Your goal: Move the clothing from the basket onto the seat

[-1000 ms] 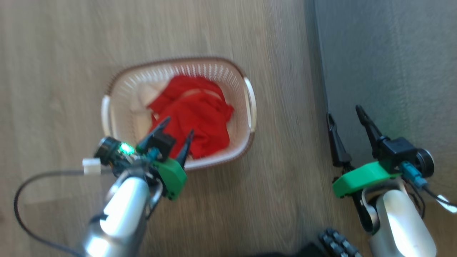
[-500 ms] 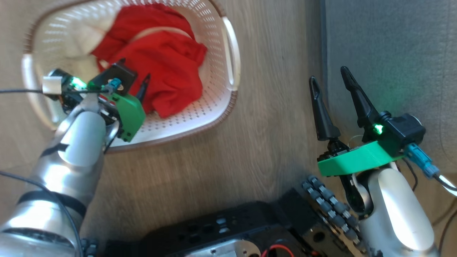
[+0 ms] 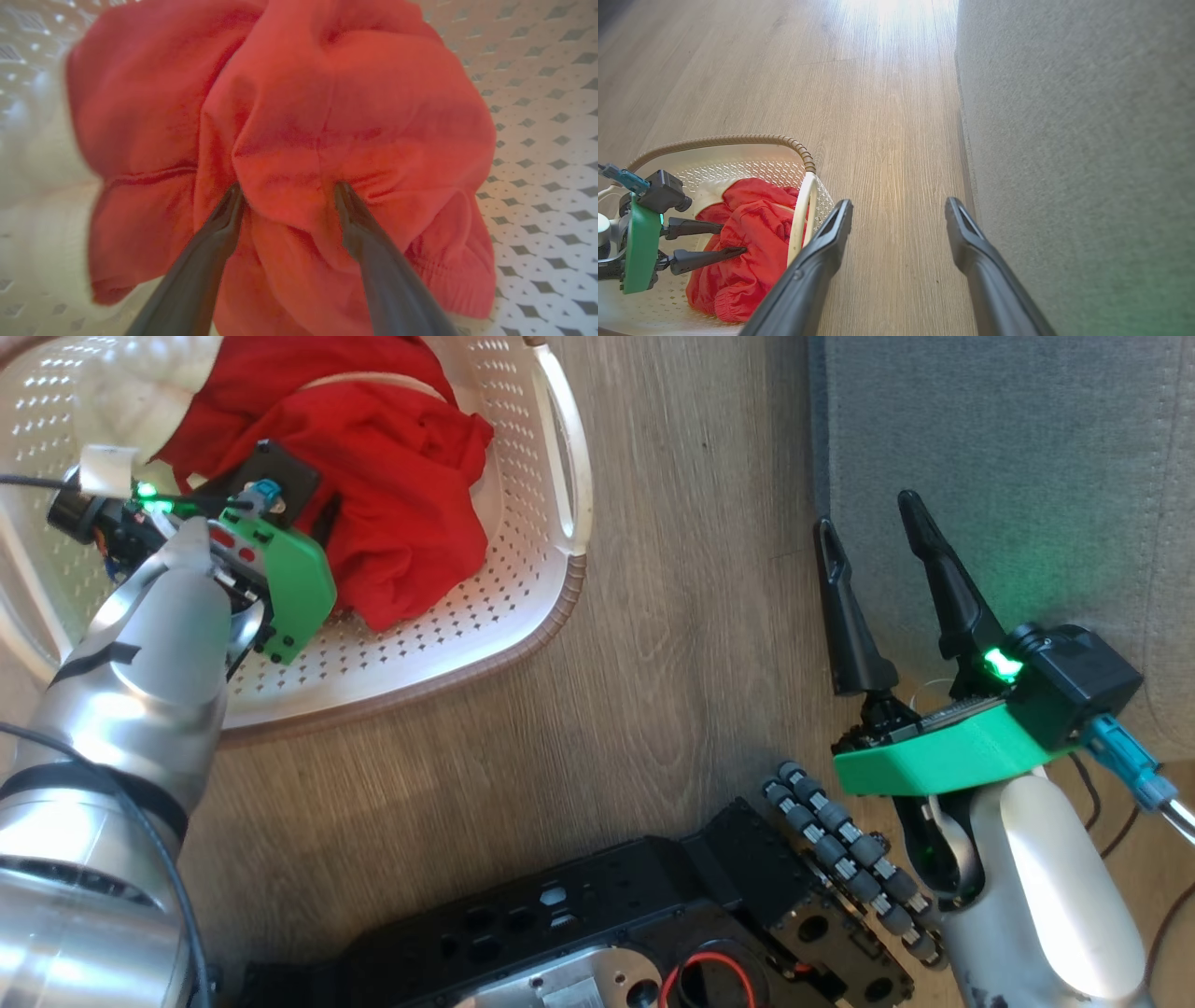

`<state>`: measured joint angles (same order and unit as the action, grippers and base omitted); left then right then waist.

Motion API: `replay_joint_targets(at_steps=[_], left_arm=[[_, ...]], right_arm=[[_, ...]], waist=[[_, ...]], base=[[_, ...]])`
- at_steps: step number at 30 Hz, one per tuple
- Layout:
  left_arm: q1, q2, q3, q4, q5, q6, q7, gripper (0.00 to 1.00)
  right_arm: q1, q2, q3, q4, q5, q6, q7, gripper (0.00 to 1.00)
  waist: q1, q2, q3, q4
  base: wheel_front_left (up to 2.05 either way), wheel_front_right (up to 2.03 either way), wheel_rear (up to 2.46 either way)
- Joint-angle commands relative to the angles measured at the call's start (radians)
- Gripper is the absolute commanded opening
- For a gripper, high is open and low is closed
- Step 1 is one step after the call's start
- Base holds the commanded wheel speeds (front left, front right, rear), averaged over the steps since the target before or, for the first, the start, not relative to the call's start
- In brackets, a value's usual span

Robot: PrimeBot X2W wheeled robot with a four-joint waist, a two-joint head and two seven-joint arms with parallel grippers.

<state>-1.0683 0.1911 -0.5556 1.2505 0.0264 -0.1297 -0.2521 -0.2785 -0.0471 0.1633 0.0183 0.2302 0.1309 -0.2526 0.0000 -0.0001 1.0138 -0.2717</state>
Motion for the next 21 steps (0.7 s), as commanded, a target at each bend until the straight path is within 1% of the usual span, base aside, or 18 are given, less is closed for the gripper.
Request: replay_joint_targets(at_steps=[1, 2, 4, 13, 14, 17, 18, 19, 20, 21], left_arm=[[0.015, 0.015, -0.002, 0.002, -0.005, -0.001, -0.002, 1.00], [0.015, 0.009, -0.012, 0.010, -0.017, -0.001, 0.005, 1.00], [0.015, 0.003, -0.062, 0.026, -0.044, -0.001, 0.048, 1.00], [0.018, 0.010, -0.227, 0.037, -0.147, -0.001, 0.178, 1.00], [0.018, 0.010, -0.227, 0.037, -0.147, -0.001, 0.178, 1.00], [0.016, 0.014, -0.268, 0.038, -0.190, -0.001, 0.211, 1.00], [0.015, 0.015, -0.281, 0.038, -0.204, -0.001, 0.222, 0.91], [0.015, 0.016, -0.291, 0.038, -0.220, -0.001, 0.234, 0.59], [0.015, 0.015, -0.295, 0.038, -0.243, -0.001, 0.251, 0.20], [0.011, 0.017, -0.298, 0.038, -0.262, -0.001, 0.261, 0.00]], right_arm=[[0.057, -0.003, 0.018, -0.025, 0.006, 0.000, -0.009, 1.00], [0.059, -0.003, 0.022, -0.028, 0.006, 0.000, -0.009, 1.00], [0.064, -0.003, 0.030, -0.033, 0.004, 0.000, -0.009, 1.00], [0.094, -0.003, 0.016, -0.046, 0.023, 0.000, -0.009, 1.00], [0.094, -0.003, 0.016, -0.046, 0.023, 0.000, -0.009, 1.00], [0.096, -0.003, 0.004, -0.044, 0.041, 0.000, -0.009, 1.00], [0.096, -0.003, 0.004, -0.045, 0.043, 0.000, -0.009, 1.00], [0.095, -0.003, 0.004, -0.046, 0.045, 0.000, -0.009, 1.00], [0.095, -0.003, 0.005, -0.048, 0.046, 0.000, -0.009, 1.00], [0.095, -0.003, 0.005, -0.050, 0.048, 0.000, -0.009, 1.00]], waist=[[0.0000, 0.0001, 0.003, -0.003], [0.0000, 0.0001, 0.005, -0.006], [0.0000, 0.0001, 0.007, -0.014], [0.0000, 0.0001, 0.016, -0.035], [0.0000, 0.0001, 0.016, -0.035], [0.0000, 0.0001, 0.020, -0.038], [0.0000, 0.0001, 0.021, -0.039], [0.0000, 0.0001, 0.021, -0.039], [0.0000, 0.0001, 0.021, -0.039], [0.0000, 0.0001, 0.021, -0.039]], base=[[0.00, 0.00, 0.00], [0.00, 0.00, 0.00], [0.00, 0.00, 0.00], [0.00, 0.00, 0.00], [0.00, 0.00, 0.00], [0.00, 0.00, 0.00], [0.00, 0.00, 0.00], [0.00, 0.00, 0.00], [0.00, 0.00, 0.00], [0.00, 0.00, 0.00]])
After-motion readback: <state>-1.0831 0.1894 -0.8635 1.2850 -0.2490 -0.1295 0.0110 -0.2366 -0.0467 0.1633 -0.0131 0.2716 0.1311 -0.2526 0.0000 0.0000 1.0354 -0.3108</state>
